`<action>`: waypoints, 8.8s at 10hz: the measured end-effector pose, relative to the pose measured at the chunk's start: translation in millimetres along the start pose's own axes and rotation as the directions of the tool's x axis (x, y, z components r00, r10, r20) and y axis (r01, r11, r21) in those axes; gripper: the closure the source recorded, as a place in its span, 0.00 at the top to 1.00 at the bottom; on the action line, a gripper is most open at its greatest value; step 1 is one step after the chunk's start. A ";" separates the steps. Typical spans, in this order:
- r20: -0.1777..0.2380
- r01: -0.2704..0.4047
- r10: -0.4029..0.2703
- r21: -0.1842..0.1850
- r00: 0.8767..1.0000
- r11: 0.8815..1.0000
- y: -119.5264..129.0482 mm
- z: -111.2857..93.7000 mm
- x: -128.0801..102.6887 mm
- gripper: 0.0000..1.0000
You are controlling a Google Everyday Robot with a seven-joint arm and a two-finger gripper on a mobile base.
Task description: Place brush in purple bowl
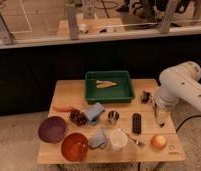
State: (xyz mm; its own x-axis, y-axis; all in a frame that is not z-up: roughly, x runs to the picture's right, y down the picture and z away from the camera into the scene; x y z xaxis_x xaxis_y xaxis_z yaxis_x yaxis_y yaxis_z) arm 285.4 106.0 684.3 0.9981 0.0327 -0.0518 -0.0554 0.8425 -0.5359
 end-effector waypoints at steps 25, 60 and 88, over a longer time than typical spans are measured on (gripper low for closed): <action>0.196 -0.479 0.471 -0.004 0.860 0.878 -114.4 83.4 70.5 0.80; 0.277 -0.557 0.550 -0.058 0.788 0.828 -124.7 194.1 57.6 0.00; 0.465 0.008 -0.058 0.108 0.883 0.994 -133.4 -40.5 -159.1 0.00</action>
State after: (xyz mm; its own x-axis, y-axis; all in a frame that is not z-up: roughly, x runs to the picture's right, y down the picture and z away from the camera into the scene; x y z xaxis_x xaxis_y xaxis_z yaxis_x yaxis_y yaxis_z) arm 132.9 -33.3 729.9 0.8969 0.2301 0.3776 -0.0439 0.8961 -0.4418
